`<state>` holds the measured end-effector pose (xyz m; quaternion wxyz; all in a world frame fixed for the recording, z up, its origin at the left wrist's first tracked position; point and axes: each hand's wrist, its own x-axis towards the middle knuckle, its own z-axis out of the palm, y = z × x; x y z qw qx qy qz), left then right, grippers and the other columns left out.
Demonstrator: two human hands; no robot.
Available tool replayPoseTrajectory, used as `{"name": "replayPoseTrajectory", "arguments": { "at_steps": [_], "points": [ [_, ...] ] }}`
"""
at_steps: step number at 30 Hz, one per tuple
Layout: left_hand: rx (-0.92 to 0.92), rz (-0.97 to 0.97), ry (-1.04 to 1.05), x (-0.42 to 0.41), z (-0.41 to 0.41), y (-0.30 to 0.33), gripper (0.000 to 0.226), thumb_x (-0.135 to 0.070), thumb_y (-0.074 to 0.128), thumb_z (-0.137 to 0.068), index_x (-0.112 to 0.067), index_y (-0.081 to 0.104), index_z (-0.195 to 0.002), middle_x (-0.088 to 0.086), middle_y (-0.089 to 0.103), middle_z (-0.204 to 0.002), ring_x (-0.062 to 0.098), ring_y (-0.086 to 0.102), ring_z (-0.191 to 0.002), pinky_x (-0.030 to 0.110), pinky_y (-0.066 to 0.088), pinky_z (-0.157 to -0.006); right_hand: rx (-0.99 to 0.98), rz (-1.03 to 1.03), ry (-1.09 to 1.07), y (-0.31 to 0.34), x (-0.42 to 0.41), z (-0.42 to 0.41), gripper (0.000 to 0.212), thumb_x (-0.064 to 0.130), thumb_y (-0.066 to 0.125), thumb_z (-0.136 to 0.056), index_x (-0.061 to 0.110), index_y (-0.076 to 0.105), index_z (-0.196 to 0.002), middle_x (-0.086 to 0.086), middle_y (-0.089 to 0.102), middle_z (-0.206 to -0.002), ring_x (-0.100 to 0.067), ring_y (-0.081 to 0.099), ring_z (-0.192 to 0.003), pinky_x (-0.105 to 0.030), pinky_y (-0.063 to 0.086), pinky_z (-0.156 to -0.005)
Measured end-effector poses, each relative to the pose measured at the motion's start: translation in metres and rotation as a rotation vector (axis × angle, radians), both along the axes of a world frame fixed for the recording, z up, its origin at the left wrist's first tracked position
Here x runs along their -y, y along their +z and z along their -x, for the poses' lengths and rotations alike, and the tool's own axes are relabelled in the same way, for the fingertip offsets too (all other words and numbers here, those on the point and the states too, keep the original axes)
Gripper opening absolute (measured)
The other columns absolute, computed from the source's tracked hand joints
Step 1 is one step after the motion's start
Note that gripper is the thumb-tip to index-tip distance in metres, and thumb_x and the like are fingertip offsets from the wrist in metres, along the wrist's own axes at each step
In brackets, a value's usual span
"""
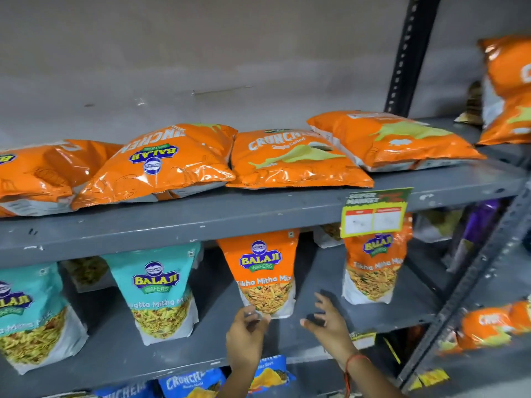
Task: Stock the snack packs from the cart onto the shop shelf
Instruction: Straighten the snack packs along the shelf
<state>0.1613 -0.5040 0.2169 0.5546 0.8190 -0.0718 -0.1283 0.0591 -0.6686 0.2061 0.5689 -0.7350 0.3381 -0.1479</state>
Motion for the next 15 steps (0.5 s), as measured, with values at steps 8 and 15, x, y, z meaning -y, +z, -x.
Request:
{"name": "replayPoseTrajectory", "arguments": {
  "at_steps": [8, 15],
  "points": [
    [0.036, 0.030, -0.269, 0.081, 0.059, 0.010, 0.029, -0.028, 0.081, -0.067, -0.037, 0.060, -0.085, -0.008, 0.069, -0.081, -0.004, 0.064, -0.073, 0.032, 0.056, -0.080, 0.090, 0.009, -0.319, 0.022, 0.055, 0.090, 0.062, 0.013, 0.069, -0.082, 0.020, 0.039, -0.136, -0.004, 0.048, -0.125, -0.029, 0.050, -0.119, -0.047, 0.045, -0.100],
    [-0.115, 0.064, -0.386, 0.176, 0.076, -0.001, 0.085, -0.035, 0.084, -0.056, -0.015, 0.048, -0.130, 0.011, 0.064, -0.121, 0.017, 0.066, -0.092, 0.031, 0.052, -0.087, -0.018, -0.159, -0.197, -0.020, 0.172, 0.094, 0.092, 0.016, 0.076, -0.075, 0.033, 0.019, -0.145, -0.001, 0.032, -0.151, -0.029, 0.041, -0.132, -0.052, 0.039, -0.107]
  ]
}}
